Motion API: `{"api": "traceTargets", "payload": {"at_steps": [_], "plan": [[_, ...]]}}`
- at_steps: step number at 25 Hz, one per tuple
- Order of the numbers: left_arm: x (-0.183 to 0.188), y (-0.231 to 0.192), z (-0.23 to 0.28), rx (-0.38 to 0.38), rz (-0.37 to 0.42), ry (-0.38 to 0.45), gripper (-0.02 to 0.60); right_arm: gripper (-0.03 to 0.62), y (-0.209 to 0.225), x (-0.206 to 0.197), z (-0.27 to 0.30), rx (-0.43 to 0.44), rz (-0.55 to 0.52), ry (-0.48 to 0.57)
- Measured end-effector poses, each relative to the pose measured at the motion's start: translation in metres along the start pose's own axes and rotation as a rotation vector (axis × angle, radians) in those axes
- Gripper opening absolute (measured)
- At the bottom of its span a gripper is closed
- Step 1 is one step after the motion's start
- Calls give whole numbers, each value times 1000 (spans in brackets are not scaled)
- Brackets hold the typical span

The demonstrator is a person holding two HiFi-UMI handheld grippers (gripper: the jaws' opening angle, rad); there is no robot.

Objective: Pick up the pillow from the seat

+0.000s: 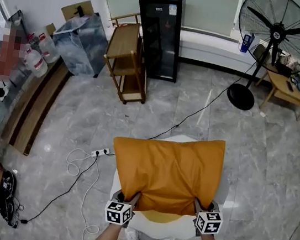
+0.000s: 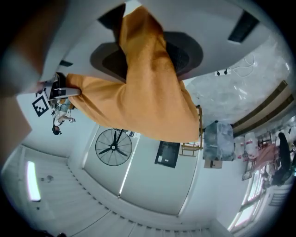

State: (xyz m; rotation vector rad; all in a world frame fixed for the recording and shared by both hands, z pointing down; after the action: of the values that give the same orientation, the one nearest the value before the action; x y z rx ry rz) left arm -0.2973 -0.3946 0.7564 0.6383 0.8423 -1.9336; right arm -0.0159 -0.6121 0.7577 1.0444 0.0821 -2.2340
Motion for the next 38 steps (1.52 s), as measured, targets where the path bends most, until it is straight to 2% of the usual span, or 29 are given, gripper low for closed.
{"api": "traceTargets", "payload": {"at_steps": [5, 9, 14, 22, 27, 31, 38], "plan": [[44, 18, -73, -11, 65, 85, 229, 164, -35, 36, -65, -8, -16, 113], [78, 29, -123, -10, 86, 157, 230, 166, -59, 72, -113, 4, -50, 199], [131, 40, -173, -10, 137, 287, 235, 164, -86, 128, -160, -18, -112, 344], [180, 69, -246, 19, 218, 504, 238, 164, -117, 180, -229, -67, -161, 547], [205, 80, -284, 19, 280, 633, 239, 164, -138, 199, -267, -91, -184, 674], [219, 86, -301, 19, 300, 681, 245, 165, -145, 208, -283, -95, -187, 724], [218, 88, -310, 15, 295, 700, 247, 161, -150, 213, -292, -106, -212, 750]]}}
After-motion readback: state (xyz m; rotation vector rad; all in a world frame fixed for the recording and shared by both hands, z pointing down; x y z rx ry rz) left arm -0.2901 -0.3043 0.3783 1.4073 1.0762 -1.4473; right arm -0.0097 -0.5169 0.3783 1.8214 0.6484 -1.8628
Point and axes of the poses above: the fingertips, and each gripper's own axes: z forward along the fingers, y to its right, x out of its top, the point moved 6 cm from there along -z, backward along the fingers, and after that the axes turned 1 degree about -y, right-handed, at the moved point
